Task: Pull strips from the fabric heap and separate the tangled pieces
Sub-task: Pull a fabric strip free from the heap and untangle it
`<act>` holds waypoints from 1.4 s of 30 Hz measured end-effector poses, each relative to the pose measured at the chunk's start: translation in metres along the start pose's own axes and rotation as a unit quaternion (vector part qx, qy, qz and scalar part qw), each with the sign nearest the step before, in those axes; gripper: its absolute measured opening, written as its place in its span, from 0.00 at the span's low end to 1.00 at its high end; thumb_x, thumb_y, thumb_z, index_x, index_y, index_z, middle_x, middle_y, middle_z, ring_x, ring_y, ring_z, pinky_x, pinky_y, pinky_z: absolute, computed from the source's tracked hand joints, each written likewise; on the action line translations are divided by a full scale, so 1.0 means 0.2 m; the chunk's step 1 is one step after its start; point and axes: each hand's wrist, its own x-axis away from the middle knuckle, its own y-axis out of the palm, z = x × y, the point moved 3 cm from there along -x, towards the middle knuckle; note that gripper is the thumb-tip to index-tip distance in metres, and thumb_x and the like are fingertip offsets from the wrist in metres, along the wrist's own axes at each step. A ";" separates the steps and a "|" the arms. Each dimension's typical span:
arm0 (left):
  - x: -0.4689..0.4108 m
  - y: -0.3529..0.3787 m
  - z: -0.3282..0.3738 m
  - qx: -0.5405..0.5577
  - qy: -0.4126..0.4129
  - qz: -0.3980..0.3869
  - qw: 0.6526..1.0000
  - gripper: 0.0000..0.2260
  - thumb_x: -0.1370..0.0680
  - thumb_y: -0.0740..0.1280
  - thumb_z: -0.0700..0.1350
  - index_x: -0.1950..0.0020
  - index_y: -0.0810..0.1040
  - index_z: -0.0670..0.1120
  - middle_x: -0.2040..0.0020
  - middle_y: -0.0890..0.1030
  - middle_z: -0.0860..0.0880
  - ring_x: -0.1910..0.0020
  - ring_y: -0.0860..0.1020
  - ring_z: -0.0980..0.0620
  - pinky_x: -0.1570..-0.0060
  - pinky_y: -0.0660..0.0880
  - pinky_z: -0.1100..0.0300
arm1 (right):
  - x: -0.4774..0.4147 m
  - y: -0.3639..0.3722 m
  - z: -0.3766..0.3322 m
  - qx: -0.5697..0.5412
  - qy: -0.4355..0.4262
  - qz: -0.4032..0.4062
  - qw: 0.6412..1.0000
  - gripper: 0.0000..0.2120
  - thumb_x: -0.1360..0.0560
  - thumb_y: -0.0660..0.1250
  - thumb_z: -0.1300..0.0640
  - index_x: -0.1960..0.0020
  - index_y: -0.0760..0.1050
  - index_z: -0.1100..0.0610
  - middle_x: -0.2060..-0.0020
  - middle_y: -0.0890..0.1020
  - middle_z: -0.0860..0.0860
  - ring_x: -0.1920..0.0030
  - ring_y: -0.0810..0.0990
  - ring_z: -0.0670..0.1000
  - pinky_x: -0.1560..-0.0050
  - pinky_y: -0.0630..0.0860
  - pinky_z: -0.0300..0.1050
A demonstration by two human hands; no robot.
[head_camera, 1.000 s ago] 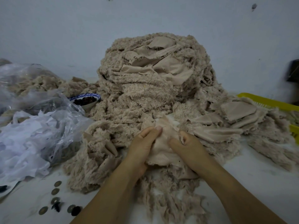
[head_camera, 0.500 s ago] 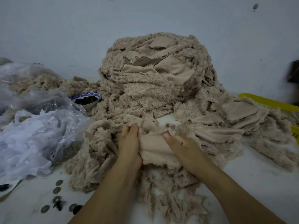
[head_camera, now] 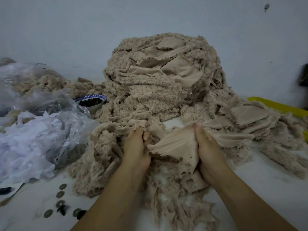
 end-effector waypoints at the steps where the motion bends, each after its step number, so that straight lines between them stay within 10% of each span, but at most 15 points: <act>1: -0.01 0.00 0.01 0.018 -0.010 -0.012 1.000 0.11 0.16 0.53 0.37 0.53 0.70 0.46 0.78 0.65 0.52 0.83 0.58 0.58 0.84 0.54 0.65 | -0.01 -0.02 0.00 -0.016 0.006 0.013 1.000 0.23 0.29 0.63 0.34 0.54 0.85 0.51 0.53 0.87 0.55 0.51 0.87 0.53 0.45 0.80 0.54; 6: -0.02 -0.04 0.06 0.019 0.016 -0.045 0.999 0.11 0.15 0.53 0.38 0.57 0.68 0.45 0.75 0.65 0.52 0.83 0.57 0.59 0.85 0.53 0.66 | -0.06 -0.10 -0.03 -0.118 0.056 0.078 0.988 0.29 0.23 0.60 0.36 0.40 0.79 0.60 0.50 0.86 0.60 0.50 0.86 0.58 0.48 0.81 0.58; 10: 0.04 0.02 0.01 -0.183 0.084 -0.077 0.977 0.12 0.16 0.56 0.39 0.59 0.71 0.45 0.74 0.69 0.50 0.81 0.60 0.57 0.82 0.58 0.65 | -0.08 -0.12 -0.05 -0.159 0.046 0.082 0.983 0.28 0.20 0.57 0.38 0.32 0.74 0.57 0.48 0.86 0.58 0.48 0.86 0.56 0.51 0.82 0.55; 17: 0.09 0.05 -0.08 -0.547 0.201 -0.190 0.790 0.16 0.18 0.63 0.52 0.64 0.74 0.48 0.75 0.69 0.56 0.75 0.67 0.60 0.73 0.64 0.64 | -0.08 -0.11 -0.03 -0.144 0.029 0.079 0.986 0.34 0.32 0.63 0.36 0.32 0.73 0.54 0.44 0.85 0.54 0.46 0.85 0.53 0.47 0.81 0.53; 22: 0.06 0.03 -0.03 -0.441 0.161 -0.154 0.869 0.22 0.25 0.68 0.64 0.69 0.69 0.50 0.73 0.62 0.49 0.74 0.61 0.52 0.74 0.60 0.64 | -0.09 -0.13 -0.01 -0.140 0.013 0.111 0.984 0.21 0.23 0.61 0.39 0.39 0.77 0.52 0.48 0.86 0.52 0.51 0.86 0.51 0.48 0.82 0.54; 29: -0.04 -0.10 0.09 -0.251 0.091 0.060 0.962 0.11 0.23 0.70 0.57 0.56 0.83 0.50 0.57 0.86 0.50 0.57 0.83 0.49 0.53 0.79 0.55 | -0.10 -0.21 -0.05 -0.174 0.014 0.166 0.971 0.29 0.21 0.58 0.36 0.31 0.74 0.56 0.41 0.83 0.57 0.42 0.83 0.58 0.36 0.76 0.62; 32: -0.02 -0.06 0.07 -0.391 0.175 -0.002 0.904 0.07 0.21 0.68 0.52 0.59 0.77 0.55 0.57 0.81 0.51 0.66 0.76 0.57 0.63 0.74 0.58 | -0.10 -0.19 -0.05 -0.175 0.020 0.153 0.973 0.28 0.21 0.58 0.36 0.30 0.74 0.55 0.40 0.83 0.56 0.40 0.82 0.57 0.35 0.75 0.61; 36: 0.05 0.04 -0.04 -0.672 0.330 -0.085 0.658 0.12 0.19 0.64 0.54 0.36 0.77 0.57 0.38 0.73 0.62 0.34 0.63 0.57 0.32 0.62 0.53 | -0.09 -0.14 -0.05 -0.164 0.000 0.135 0.977 0.25 0.18 0.57 0.40 0.27 0.70 0.54 0.36 0.80 0.56 0.38 0.80 0.53 0.33 0.75 0.57; 42: 0.16 0.10 -0.12 -0.571 0.251 -0.264 0.736 0.25 0.24 0.50 0.73 0.63 0.78 0.59 0.60 0.77 0.60 0.54 0.74 0.64 0.53 0.67 0.66 | -0.07 -0.10 -0.05 -0.134 -0.006 0.041 0.990 0.35 0.26 0.58 0.35 0.25 0.68 0.54 0.34 0.78 0.58 0.38 0.81 0.55 0.34 0.76 0.58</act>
